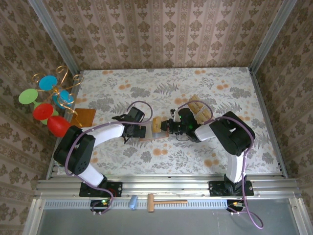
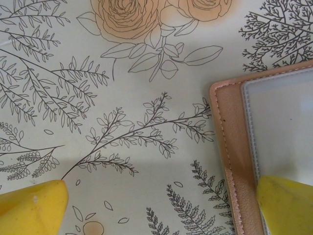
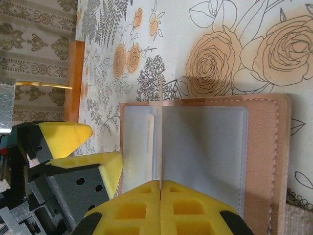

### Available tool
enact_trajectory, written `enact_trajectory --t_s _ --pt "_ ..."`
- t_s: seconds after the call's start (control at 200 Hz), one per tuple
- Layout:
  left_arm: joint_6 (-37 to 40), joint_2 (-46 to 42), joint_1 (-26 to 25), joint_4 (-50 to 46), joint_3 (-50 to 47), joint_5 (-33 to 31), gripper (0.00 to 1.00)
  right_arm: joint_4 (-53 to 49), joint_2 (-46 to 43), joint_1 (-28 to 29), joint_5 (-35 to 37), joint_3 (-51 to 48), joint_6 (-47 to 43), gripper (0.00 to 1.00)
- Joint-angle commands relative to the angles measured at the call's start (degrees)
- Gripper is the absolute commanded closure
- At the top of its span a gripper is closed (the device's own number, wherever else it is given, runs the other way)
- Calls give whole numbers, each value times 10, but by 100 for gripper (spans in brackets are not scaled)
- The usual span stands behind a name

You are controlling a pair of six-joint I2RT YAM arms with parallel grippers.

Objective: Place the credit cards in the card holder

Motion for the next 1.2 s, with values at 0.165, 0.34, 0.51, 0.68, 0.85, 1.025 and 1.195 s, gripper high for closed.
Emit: enact_trajectory --t_s 0.165,0.34,0.51,0.68,0.85,1.025,1.195 --pt "-6 8 6 -17 -10 -9 0 30 12 5 -14 10 9 100" --pt "-6 8 6 -19 -12 -9 0 41 -2 5 -3 -2 12 100" --pt "-6 7 7 -16 -15 -8 0 40 -15 4 2 -6 8 100" --pt "-6 7 7 -16 -15 -9 0 40 -12 4 7 -7 8 100" --pt "-6 7 8 -15 -15 -7 0 50 -12 0 10 -13 10 100" --pt "-5 6 8 -15 -17 -6 0 53 -28 -7 27 -26 8 100" --pt "-5 8 8 -14 -16 -6 0 63 -30 -9 11 -20 8 100"
